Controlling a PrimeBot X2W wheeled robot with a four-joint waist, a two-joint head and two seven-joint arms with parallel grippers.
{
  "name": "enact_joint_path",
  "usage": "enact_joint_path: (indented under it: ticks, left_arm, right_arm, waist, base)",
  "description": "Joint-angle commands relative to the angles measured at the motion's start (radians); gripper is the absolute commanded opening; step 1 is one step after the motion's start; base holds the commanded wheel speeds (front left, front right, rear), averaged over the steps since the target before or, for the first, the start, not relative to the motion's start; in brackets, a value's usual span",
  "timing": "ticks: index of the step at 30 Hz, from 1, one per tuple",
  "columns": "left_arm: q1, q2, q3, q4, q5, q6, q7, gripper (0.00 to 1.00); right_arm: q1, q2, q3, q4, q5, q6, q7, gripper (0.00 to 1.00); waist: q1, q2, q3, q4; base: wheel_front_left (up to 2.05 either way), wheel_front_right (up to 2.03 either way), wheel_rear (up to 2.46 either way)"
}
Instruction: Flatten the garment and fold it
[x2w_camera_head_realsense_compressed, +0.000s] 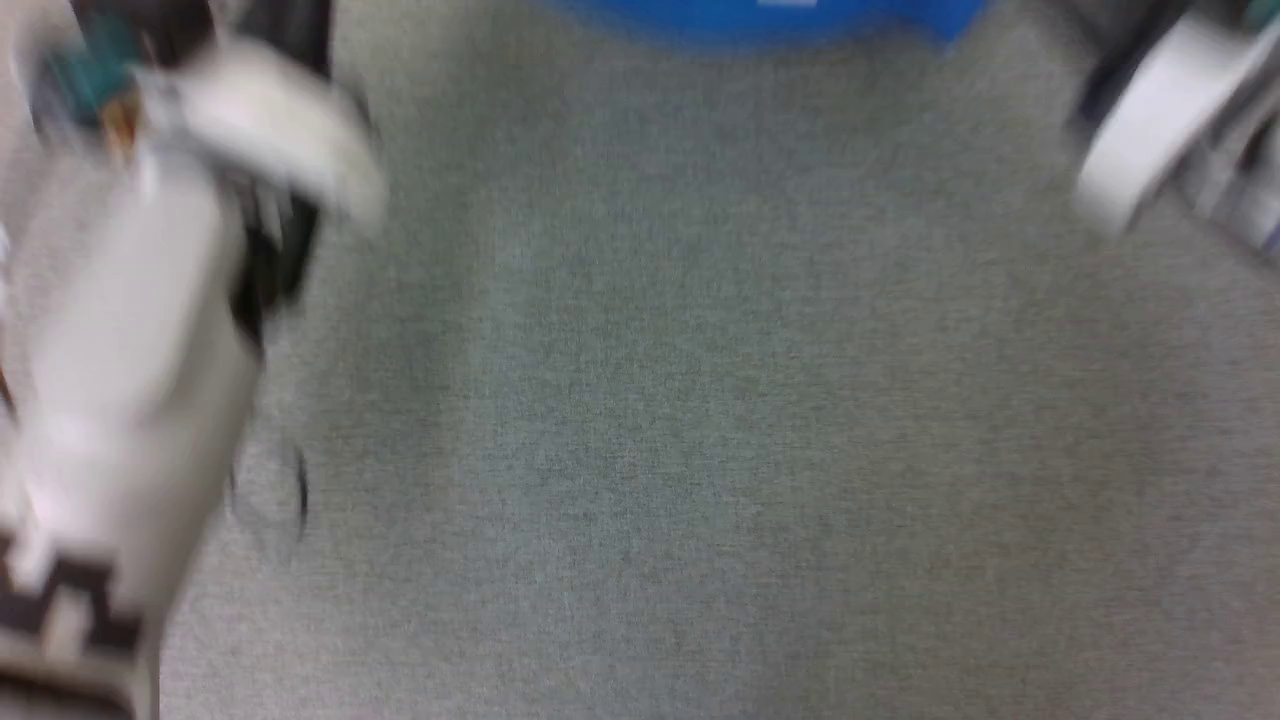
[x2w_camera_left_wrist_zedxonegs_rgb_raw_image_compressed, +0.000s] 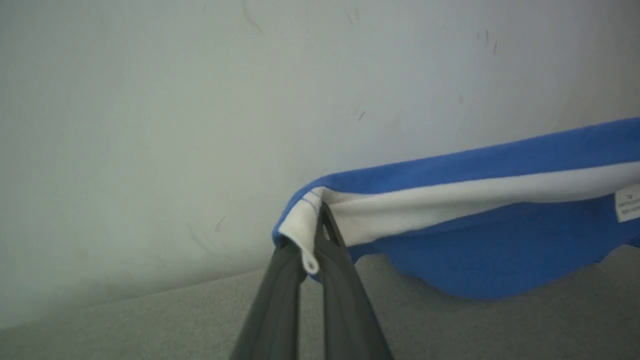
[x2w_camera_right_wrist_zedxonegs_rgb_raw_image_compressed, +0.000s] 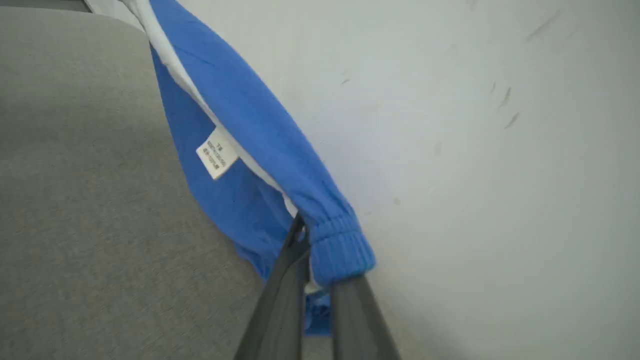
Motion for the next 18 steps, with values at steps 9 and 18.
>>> enact_joint_path:
  ticks: [9,18]
  left_arm:
    - [0.585,0.092,-0.034,-0.165,-0.033,0.082,-0.012,0.00]
    - [0.967,0.159,-0.038,-0.375,-0.113,0.215,0.045,0.00]
  right_arm:
    - [0.403,-0.119,0.123,-0.155,0.071,-0.002,-0.039,0.00]
    - [0.758,-0.166,0.113,-0.250,0.095,-0.002,-0.022,0.00]
  waist:
    - [0.0001,0.0000,-0.259,-0.039]
    - [0.0001,0.0000,-0.412,-0.033]
  base:
    - [0.00,0.00,0.00]
    - [0.00,0.00,0.00]
